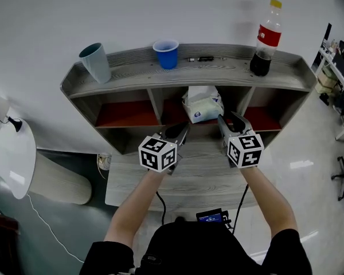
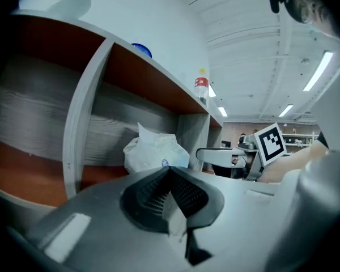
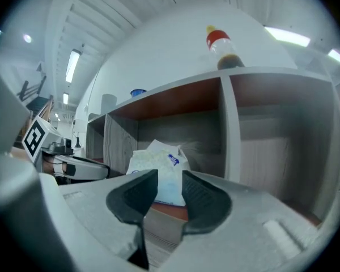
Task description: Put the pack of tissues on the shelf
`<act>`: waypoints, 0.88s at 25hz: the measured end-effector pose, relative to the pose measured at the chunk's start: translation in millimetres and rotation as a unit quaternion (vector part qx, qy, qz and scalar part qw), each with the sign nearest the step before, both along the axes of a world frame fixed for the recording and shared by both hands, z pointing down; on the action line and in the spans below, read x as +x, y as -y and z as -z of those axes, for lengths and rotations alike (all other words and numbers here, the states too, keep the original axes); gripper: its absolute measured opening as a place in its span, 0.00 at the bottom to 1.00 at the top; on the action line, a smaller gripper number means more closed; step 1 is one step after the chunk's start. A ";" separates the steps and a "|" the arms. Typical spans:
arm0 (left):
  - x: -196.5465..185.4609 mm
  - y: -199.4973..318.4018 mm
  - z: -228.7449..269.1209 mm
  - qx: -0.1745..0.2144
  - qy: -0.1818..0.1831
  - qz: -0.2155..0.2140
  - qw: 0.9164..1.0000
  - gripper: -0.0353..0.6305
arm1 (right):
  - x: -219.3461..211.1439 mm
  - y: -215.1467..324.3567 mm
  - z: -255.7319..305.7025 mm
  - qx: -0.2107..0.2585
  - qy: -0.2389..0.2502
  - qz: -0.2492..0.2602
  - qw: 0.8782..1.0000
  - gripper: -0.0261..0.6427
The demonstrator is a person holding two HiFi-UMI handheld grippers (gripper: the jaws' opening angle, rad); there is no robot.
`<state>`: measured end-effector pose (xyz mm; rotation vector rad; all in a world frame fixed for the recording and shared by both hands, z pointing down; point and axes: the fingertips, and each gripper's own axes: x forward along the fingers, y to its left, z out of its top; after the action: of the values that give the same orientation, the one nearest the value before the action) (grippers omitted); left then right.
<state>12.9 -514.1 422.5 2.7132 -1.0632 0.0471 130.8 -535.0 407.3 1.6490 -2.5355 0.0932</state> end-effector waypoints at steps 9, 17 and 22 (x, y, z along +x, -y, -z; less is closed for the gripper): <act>3.0 -44.2 -12.4 0.035 0.009 -0.036 0.999 0.05 | 0.1 -45.4 -7.4 0.007 0.007 0.007 1.000 0.05; -12.7 -60.6 -31.5 0.019 -0.033 -0.032 0.999 0.05 | -2.5 -69.0 -26.9 -0.006 0.012 0.014 1.000 0.04; -19.6 -68.8 -45.7 0.022 -0.031 -0.029 0.999 0.05 | -4.7 -82.1 -44.0 -0.019 0.021 0.017 0.999 0.04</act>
<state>-6.7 -445.3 468.3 2.7652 -0.9793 -0.0521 126.1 -452.9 451.3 1.6063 -2.5757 0.1732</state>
